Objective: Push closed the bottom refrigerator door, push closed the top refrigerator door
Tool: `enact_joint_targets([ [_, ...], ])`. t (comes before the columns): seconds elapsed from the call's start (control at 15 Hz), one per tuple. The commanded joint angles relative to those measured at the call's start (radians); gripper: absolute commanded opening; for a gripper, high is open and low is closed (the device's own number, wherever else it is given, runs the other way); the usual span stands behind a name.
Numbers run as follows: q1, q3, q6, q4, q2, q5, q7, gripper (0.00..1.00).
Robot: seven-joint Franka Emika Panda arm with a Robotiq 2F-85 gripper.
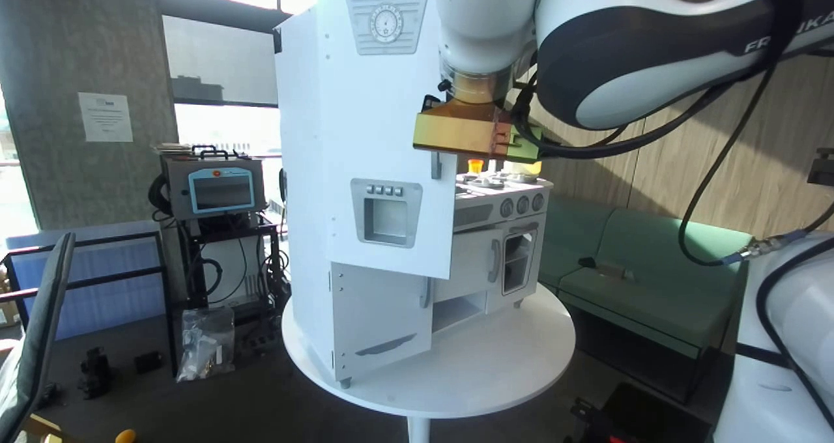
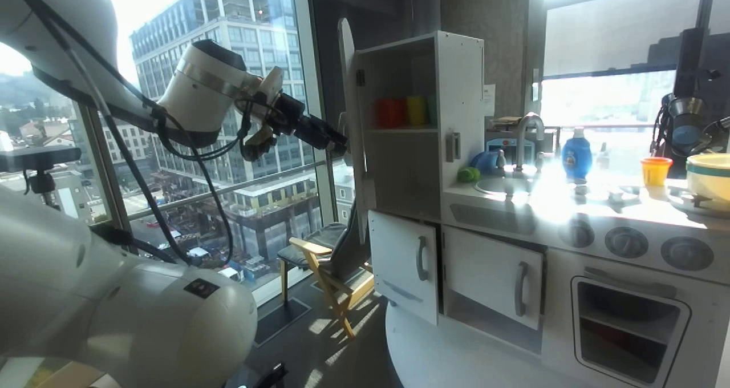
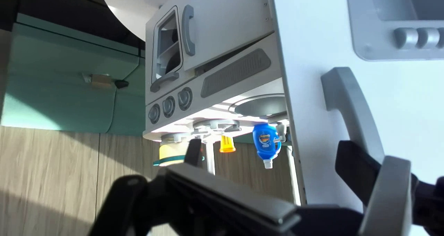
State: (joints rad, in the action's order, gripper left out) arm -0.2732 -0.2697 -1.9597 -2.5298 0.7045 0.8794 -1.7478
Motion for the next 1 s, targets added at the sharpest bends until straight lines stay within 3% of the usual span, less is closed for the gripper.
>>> enact_joint_targets([
  [0.0, 0.091, 0.029, -0.113, 0.027, -0.038, 0.068, -0.052, 1.00],
  [0.33, 0.197, 0.068, -0.194, 0.075, -0.102, 0.158, -0.134, 1.00],
  [0.6, 0.209, 0.136, -0.365, 0.086, -0.124, 0.260, -0.129, 1.00],
  [0.93, 0.237, 0.224, -0.554, 0.101, -0.178, 0.292, -0.128, 1.00],
])
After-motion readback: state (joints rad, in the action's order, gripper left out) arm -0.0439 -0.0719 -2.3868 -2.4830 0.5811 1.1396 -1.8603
